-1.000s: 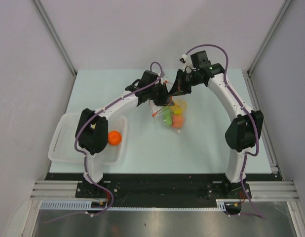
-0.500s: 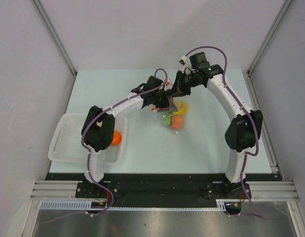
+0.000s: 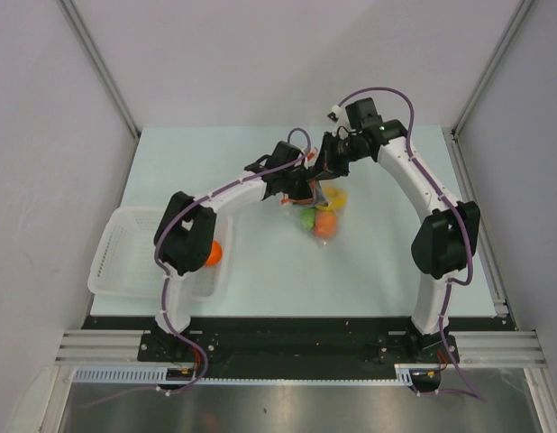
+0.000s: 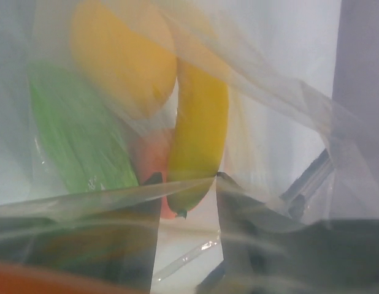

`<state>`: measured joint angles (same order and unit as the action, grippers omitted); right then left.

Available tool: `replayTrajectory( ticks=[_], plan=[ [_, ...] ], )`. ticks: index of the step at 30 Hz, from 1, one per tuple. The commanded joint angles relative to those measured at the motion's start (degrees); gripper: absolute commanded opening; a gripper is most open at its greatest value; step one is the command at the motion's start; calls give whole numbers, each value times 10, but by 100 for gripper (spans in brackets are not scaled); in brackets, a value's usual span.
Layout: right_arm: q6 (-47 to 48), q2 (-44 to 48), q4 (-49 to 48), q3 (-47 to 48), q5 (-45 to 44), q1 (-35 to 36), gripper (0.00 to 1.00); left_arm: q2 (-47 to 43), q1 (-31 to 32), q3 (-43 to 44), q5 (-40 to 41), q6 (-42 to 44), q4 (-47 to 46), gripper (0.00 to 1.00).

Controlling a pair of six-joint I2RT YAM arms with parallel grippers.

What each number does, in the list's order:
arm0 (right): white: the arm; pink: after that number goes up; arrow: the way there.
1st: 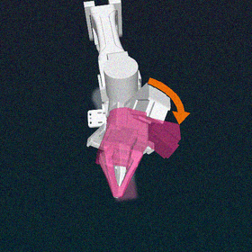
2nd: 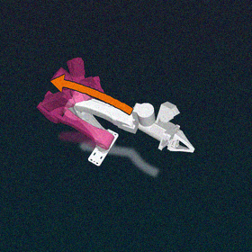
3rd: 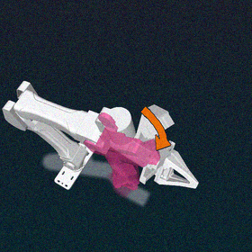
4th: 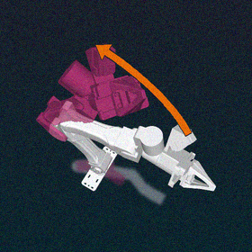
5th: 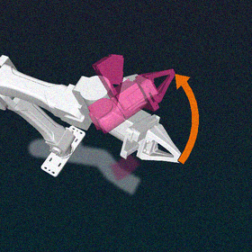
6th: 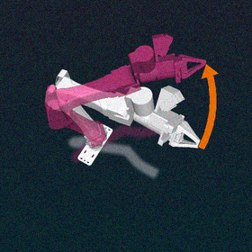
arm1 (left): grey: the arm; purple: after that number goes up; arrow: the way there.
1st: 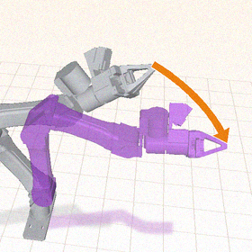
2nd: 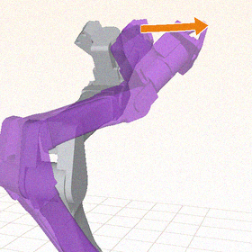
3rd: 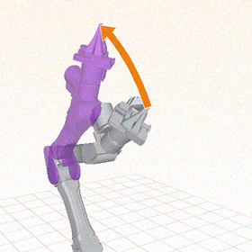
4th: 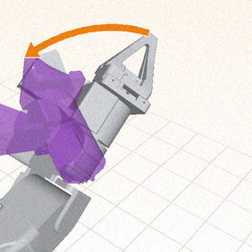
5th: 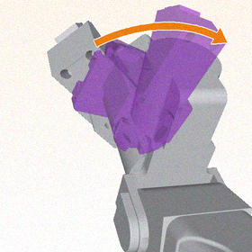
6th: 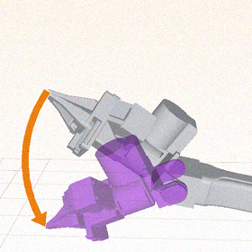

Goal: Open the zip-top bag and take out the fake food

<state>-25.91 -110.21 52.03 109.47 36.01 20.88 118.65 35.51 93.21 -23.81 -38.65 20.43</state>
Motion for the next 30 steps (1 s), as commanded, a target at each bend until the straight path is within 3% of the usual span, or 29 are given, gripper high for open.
replayTrajectory(
  ticks=[1, 5, 11, 18, 23, 30],
  plan=[
    [-6, 42, -24, -4, 6, 2, 0, 20, 11, 29, -19, 2, -2, 44],
    [-5, 45, -24, -10, 3, 1, 0, 16, 11, 16, -19, -5, -17, 34],
    [6, 54, -25, -36, -4, -8, 0, -1, 11, 40, 2, 11, 7, 0],
    [69, 81, 0, -71, -58, -20, 0, -42, 10, 100, 75, 75, 93, 0],
    [98, 115, -12, -132, -80, -46, 0, -64, 10, 143, 75, 105, 161, 0],
    [118, 104, -15, -124, -99, -56, 0, -92, 10, 182, 60, 113, 228, 0]
  ],
)
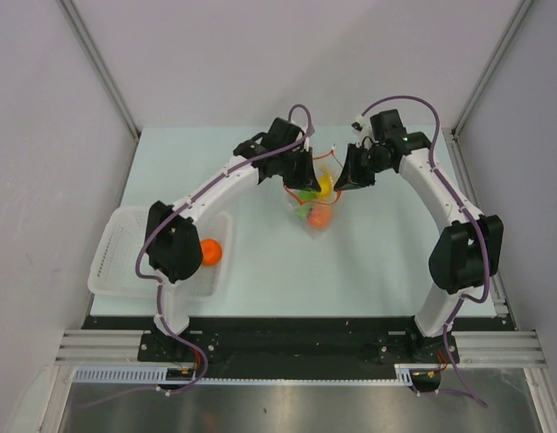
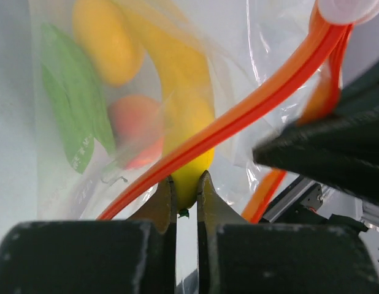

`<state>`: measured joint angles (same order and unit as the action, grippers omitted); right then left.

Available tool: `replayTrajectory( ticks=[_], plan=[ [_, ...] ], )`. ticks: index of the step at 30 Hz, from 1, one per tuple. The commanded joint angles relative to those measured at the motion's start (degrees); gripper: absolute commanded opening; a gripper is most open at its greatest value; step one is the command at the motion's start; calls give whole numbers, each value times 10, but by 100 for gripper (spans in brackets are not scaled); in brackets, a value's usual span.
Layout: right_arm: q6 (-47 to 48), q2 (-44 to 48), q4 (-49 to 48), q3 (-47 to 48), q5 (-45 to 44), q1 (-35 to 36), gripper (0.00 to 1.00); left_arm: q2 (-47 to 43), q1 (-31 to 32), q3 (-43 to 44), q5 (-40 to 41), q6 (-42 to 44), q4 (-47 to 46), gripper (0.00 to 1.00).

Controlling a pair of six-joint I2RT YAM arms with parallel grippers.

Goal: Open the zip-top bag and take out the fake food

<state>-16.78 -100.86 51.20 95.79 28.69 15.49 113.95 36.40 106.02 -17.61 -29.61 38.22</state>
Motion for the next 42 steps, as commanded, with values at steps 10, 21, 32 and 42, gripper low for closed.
replayTrajectory(
  ticks=[10, 21, 32, 42],
  plan=[
    [48, -30, 34, 110, -67, 23, 0, -96, -1, 46, -11, -31, 64, 0],
    [-4, 19, 8, 66, -29, 84, 0, 14, 1, 183, 85, -129, 127, 0],
    [8, -4, 3, 53, -72, 53, 0, -66, 22, 119, 38, -45, 97, 0],
    [33, -76, 14, 107, -79, -3, 0, -296, 19, -105, -21, 107, 46, 0]
  ],
)
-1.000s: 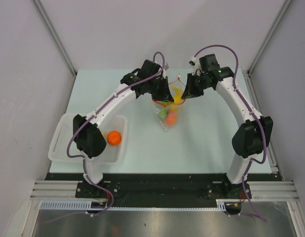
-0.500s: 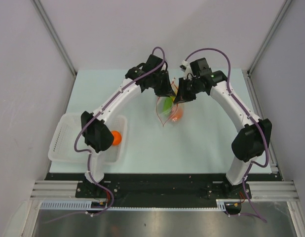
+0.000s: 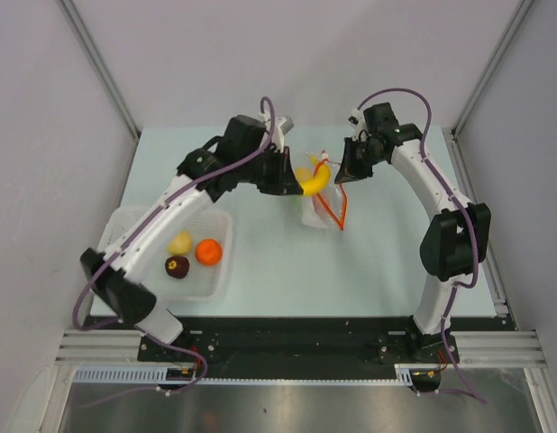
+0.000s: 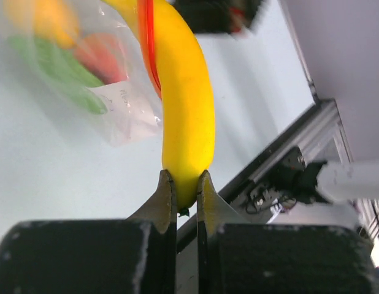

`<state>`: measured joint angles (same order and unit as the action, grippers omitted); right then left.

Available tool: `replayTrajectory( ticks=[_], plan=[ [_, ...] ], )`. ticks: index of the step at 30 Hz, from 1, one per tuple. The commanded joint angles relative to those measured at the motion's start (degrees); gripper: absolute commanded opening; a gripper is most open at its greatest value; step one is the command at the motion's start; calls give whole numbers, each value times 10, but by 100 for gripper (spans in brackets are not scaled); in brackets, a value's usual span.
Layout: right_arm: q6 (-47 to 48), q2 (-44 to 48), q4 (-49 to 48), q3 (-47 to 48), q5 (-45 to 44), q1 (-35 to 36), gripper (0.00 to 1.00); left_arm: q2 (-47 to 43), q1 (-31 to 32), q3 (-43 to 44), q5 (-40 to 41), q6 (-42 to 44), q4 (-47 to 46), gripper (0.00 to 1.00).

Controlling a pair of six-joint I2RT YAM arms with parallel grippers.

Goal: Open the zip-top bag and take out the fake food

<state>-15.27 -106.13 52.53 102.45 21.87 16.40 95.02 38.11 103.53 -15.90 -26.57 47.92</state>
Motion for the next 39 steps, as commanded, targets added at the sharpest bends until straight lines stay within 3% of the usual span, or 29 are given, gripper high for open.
replayTrajectory(
  ticks=[1, 9, 15, 17, 19, 21, 22, 24, 25, 27, 28, 29, 31, 39],
  plan=[
    [17, -29, 5, 48, -13, -16, 0, -147, 1, -103, -46, 80, -61, 0],
    [21, -64, 22, 97, 9, -26, 0, -313, -16, -306, -235, 106, -167, 0],
    [8, -50, 20, 100, 27, -7, 0, -231, -21, -287, -322, 40, -238, 0],
    [2, -44, 18, 100, 19, -3, 0, -214, -21, -272, -317, 19, -272, 0],
    [-6, -43, 18, 99, 6, -6, 0, -234, -22, -271, -251, 9, -308, 0],
    [-10, -41, 19, 100, -4, -11, 0, -267, -33, -270, -159, 14, -287, 0],
    [-11, -40, 19, 100, -7, -14, 0, -276, -37, -267, -56, 22, -239, 0],
    [-9, -38, 19, 100, -13, -18, 0, -294, -40, -257, 67, 44, -181, 0],
    [-6, -38, 20, 100, -12, -21, 0, -313, -41, -257, 209, 44, -127, 0],
    [-6, -38, 23, 100, -9, -23, 0, -330, -45, -261, 351, 9, -70, 0],
    [-4, -38, 24, 100, -8, -23, 0, -338, -50, -263, 412, -19, 5, 0],
    [-1, -38, 24, 99, -5, -23, 0, -341, -69, -265, 494, -80, 42, 0],
    [1, -37, 25, 98, -2, -23, 0, -346, -96, -289, 517, -130, 116, 0],
    [8, -36, 27, 96, 10, -24, 0, -281, -231, -392, 475, -190, 149, 0]
  ],
)
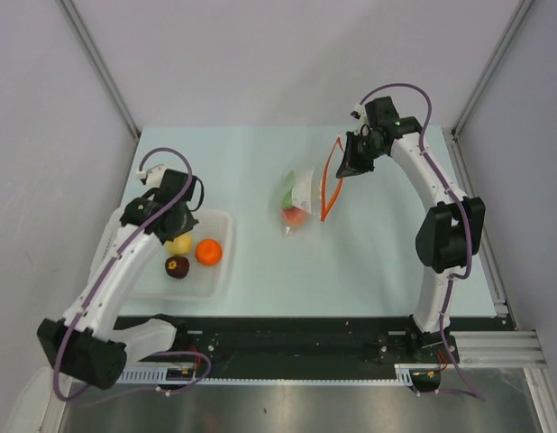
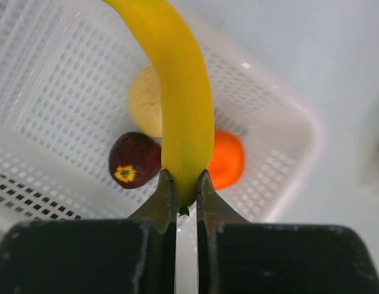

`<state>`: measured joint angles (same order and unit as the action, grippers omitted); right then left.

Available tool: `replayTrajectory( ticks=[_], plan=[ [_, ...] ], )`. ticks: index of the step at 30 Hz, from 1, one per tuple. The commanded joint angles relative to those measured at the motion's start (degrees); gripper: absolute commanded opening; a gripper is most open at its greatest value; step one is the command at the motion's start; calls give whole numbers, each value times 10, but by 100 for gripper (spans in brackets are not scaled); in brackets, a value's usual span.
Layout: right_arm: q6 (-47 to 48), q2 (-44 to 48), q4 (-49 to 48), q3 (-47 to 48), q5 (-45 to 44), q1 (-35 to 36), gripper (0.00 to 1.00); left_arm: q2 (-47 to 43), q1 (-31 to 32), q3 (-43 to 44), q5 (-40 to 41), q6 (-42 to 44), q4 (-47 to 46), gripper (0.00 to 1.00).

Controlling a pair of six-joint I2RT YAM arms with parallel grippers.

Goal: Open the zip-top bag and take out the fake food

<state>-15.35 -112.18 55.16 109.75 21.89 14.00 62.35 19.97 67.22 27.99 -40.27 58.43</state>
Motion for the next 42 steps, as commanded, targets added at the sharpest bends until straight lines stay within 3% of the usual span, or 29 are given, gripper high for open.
replayTrajectory(
  ticks=[1, 7, 9, 10, 12, 13, 15, 17, 18, 21, 25, 28, 31, 34, 42],
  plan=[
    [9, 26, 1, 22, 11, 1, 0, 51, -62, -35, 41, -55, 35, 0],
    [8, 32, 0, 13, 12, 7, 0, 73, -224, -95, -68, -10, -66, 0],
    [7, 35, 0, 9, 14, 9, 0, 93, -247, -102, -93, -4, -74, 0],
    [7, 35, -1, 6, 15, 10, 0, 99, -260, -103, -109, 9, -78, 5],
    [7, 37, -3, 4, 15, 13, 0, 107, -262, -102, -116, 19, -79, 29],
    [7, 36, -5, 2, 17, 13, 0, 104, -261, -102, -123, 20, -79, 55],
    [7, 34, -7, 1, 18, 16, 0, 97, -262, -104, -132, 19, -81, 72],
    [6, 32, -7, 5, 22, 17, 0, 75, -261, -105, -156, 20, -90, 97],
    [5, 31, -6, 8, 24, 19, 0, 65, -259, -104, -166, 26, -95, 99],
    [4, 29, 2, 21, 24, 28, 0, 20, -238, -93, -215, 46, -136, 99],
    [2, 33, 18, 41, 19, 40, 0, 13, -153, -40, -309, 70, -208, 73],
    [-6, 36, 28, 59, 14, 45, 0, 30, -86, -18, -418, 58, -320, 58],
    [-13, 36, 51, 91, 9, 52, 0, 74, -20, 38, -498, 35, -407, 50],
    [-20, 33, 71, 130, 4, 59, 0, 146, 35, 127, -541, 39, -418, 42],
    [-21, 37, 95, 168, -4, 71, 0, 245, 98, 228, -572, 22, -431, 28]
  ],
)
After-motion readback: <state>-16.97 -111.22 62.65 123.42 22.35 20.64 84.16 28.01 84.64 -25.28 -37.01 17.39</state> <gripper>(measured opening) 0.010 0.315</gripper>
